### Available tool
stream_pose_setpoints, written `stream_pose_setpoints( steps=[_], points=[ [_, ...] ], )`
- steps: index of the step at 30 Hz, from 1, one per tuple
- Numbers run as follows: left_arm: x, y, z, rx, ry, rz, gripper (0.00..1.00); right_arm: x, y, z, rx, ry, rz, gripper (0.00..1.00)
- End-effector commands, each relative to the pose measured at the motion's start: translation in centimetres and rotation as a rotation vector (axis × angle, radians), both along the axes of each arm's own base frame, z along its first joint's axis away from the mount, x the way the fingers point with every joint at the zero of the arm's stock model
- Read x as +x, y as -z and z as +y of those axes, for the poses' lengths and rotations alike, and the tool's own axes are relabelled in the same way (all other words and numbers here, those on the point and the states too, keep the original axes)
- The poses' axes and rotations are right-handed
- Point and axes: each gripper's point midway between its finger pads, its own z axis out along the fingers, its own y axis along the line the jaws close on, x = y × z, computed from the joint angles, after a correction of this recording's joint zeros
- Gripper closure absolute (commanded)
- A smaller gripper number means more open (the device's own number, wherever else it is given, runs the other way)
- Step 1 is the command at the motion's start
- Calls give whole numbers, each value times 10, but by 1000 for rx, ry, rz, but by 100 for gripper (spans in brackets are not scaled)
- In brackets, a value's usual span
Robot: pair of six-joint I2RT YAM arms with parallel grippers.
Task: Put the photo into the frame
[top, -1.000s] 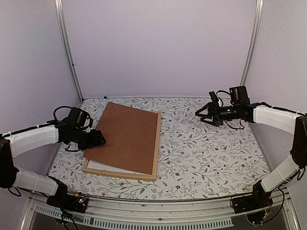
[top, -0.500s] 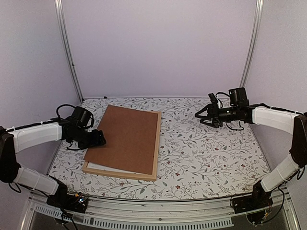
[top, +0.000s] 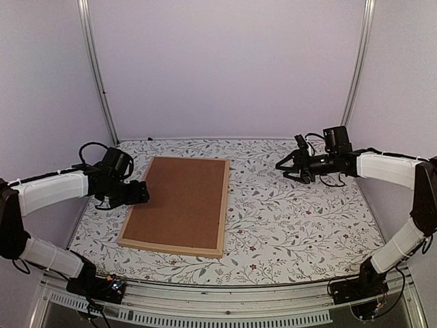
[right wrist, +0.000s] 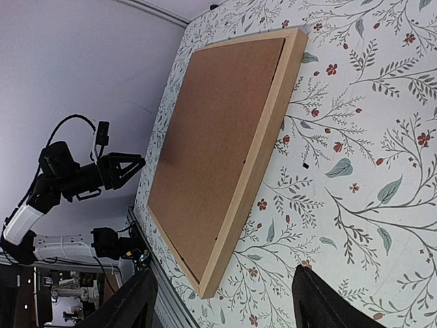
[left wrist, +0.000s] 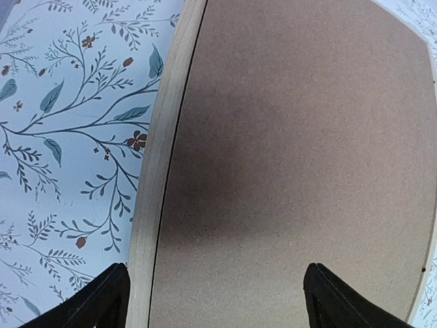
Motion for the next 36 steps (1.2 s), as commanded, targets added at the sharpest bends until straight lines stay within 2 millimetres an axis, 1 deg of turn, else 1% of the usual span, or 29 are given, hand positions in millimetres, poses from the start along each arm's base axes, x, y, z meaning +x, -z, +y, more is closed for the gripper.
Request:
stream_pose_setpoints(
  steps=[1, 5, 8, 14, 19, 23, 26, 31, 36],
  points=[
    [10, 2, 0, 40, 18, -3, 9, 0, 14, 12, -34, -10, 10, 28],
    [19, 11, 0, 40, 25, 13, 7, -3, 24, 24, -68, -27, 13, 28],
    [27, 18, 4, 44, 13, 26, 7, -7, 32, 34, -84, -46, 20, 28],
    [39, 21, 11, 24, -21, 15, 5, -16, 55, 52, -93, -88, 60, 28],
    [44, 32, 17, -68, -30, 33, 3, -21, 69, 62, -95, -115, 86, 28],
    [48, 42, 18, -172, -29, 46, 3, -23, 74, 67, -91, -126, 99, 28],
    [49, 47, 14, -246, -21, 54, 2, -23, 78, 69, -91, -131, 109, 28],
    [46, 54, -1, -350, 14, 75, 1, -23, 82, 70, -91, -133, 115, 28],
    [31, 51, -20, -462, 48, 73, 5, -23, 86, 70, -93, -133, 123, 28]
  ],
)
